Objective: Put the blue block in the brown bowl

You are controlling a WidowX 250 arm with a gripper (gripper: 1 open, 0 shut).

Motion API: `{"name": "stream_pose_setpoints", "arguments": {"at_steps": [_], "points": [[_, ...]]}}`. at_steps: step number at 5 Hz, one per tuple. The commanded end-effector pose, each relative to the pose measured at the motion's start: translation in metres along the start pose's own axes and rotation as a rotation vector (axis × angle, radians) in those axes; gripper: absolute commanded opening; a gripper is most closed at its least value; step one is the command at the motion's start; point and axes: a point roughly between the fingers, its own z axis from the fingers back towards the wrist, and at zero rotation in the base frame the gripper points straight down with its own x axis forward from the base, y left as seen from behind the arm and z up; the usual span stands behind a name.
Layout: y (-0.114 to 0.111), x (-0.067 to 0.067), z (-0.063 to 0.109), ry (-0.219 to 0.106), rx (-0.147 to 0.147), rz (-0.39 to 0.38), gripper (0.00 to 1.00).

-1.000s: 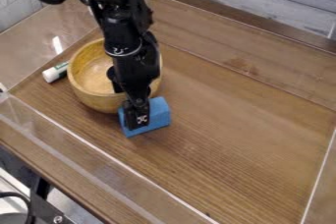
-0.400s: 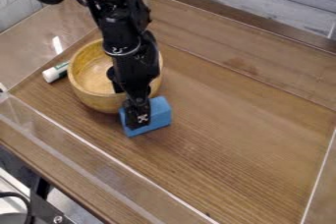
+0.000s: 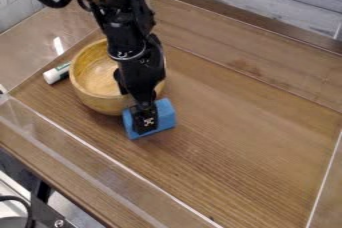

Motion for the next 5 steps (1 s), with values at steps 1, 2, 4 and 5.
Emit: {"name": "stream_pose_setpoints", "arguments": {"at_steps": [1,2,4,5], "points": [[0.0061,0.0038,0.0013,-0.028,0.019,0.001,0.0],[0.0072,0.0052,-0.0013,-0.035,0.019,-0.003,0.0],[0.0093,0.0081,-0.0057,-0.05,0.019,-0.012,0.0],[0.0102,0.0097,-0.0083,-0.058,0.019,-0.017,0.0]]}}
